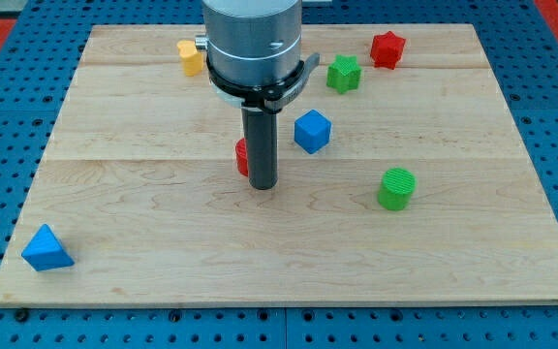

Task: Move the blue triangle bottom left to the red circle

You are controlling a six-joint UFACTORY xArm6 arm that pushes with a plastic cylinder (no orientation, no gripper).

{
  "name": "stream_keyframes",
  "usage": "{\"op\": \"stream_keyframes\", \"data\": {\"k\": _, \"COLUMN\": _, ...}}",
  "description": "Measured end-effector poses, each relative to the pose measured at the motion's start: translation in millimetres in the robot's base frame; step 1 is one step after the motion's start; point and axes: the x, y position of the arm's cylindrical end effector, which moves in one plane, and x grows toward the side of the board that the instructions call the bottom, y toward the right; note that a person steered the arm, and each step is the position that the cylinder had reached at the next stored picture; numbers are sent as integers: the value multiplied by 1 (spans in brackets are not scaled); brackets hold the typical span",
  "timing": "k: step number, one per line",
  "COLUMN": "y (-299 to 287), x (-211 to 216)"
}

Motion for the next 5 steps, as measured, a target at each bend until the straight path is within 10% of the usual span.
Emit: {"op": "stream_keyframes", "data": {"k": 5, "y": -226, "x": 132}}
